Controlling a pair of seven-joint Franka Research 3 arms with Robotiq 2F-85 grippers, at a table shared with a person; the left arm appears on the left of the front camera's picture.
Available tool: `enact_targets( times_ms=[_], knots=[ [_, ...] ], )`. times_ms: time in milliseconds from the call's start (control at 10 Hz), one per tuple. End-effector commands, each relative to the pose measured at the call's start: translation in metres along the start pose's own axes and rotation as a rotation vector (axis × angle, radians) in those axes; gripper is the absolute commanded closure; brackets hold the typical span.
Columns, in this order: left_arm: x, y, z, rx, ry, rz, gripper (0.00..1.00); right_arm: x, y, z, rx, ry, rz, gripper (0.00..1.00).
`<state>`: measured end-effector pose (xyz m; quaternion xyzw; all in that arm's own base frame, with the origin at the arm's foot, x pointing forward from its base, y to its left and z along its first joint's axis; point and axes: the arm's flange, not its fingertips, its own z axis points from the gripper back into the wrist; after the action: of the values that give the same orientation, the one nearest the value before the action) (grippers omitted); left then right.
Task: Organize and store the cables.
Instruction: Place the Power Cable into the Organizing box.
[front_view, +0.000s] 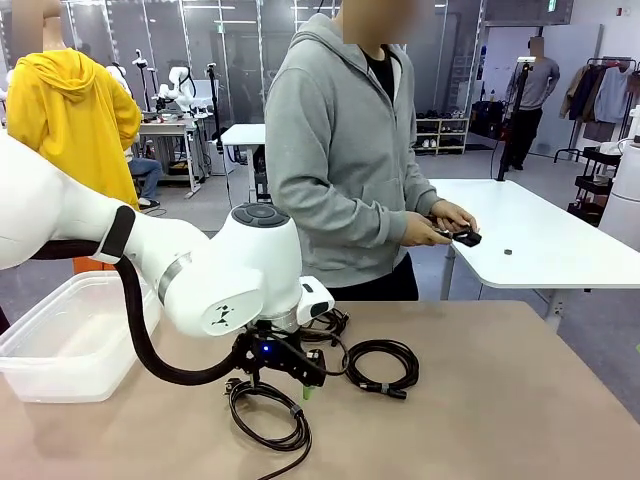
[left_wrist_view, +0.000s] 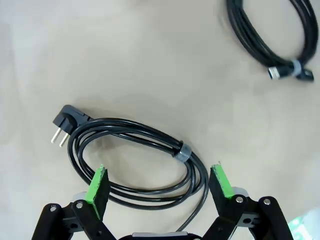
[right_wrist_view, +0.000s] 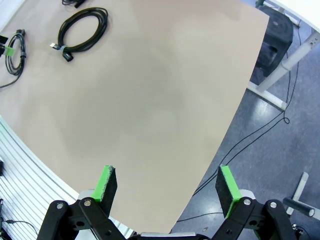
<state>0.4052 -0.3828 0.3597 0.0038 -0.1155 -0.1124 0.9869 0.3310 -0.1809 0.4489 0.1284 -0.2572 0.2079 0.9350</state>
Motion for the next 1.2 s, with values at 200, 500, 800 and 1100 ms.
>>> enact_targets(
  times_ms=[200,500,800,1100],
  knots=[
    [-0.004,-0.023,-0.022,0.035,-0.022,0.264,0.00,0.000,0.001,0.001,0.004,0.008,-0.009,0.00],
    [-0.010,-0.021,-0.009,-0.050,0.026,0.092,0.00,0.000,0.001,0.001,0.004,0.008,-0.009,0.00],
    [-0.010,-0.017,-0.021,0.022,0.012,0.280,0.00,0.000,0.001,0.001,0.004,0.008,-0.009,0.00],
    [-0.007,-0.028,-0.023,0.073,0.062,0.342,0.00,0.000,0.001,0.001,0.004,0.008,-0.009,0.00]
  ],
)
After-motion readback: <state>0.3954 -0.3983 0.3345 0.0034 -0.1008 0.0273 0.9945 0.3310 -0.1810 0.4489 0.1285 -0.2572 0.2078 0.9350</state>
